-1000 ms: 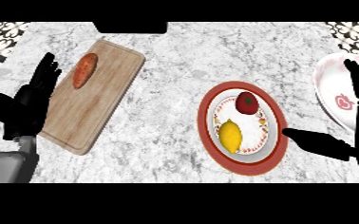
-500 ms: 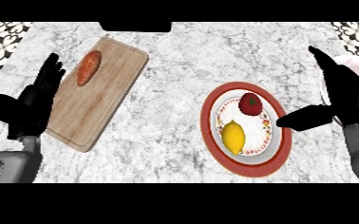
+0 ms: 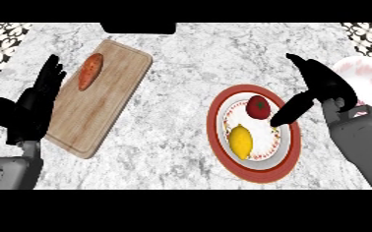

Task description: Pick the tomato from the plate and place it in the bowl

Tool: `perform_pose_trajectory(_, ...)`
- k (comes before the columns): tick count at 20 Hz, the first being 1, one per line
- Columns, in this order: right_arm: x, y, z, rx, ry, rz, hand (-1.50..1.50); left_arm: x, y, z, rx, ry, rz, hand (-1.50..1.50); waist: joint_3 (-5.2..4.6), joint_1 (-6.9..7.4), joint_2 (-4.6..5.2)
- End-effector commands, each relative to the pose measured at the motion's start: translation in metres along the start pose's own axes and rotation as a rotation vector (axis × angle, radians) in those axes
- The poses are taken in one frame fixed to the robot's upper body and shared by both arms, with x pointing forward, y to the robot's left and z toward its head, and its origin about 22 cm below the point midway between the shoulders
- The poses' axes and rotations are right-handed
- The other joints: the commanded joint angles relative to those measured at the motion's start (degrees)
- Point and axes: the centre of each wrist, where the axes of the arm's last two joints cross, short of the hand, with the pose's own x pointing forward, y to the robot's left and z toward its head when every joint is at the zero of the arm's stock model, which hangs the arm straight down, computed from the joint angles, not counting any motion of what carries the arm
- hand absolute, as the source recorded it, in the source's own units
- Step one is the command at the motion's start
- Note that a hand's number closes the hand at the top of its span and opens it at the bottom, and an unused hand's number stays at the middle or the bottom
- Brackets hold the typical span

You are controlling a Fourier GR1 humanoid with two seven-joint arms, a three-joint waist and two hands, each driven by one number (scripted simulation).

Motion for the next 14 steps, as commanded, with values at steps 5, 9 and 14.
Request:
perform_pose_trajectory(5,0.005,0.027,-0.014,0.125,0.130,0.157,-1.50,-0.008,0.006,0.004,-0.004,0.017,-0.007,0.00,0.00,-0.83,-0.16)
perform_pose_trajectory(9,0.014,0.039,-0.032,0.008,0.108,0.216,-1.50,-0.002,0.009,-0.004,0.006,0.010,-0.005,0.00,0.03,-0.53,-0.01)
perform_pose_trajectory(14,0.013,0.042,-0.025,-0.019,0.098,0.219,-1.50,0.003,0.006,0.003,0.012,0.013,-0.012,0.00,0.04,-0.97,-0.22)
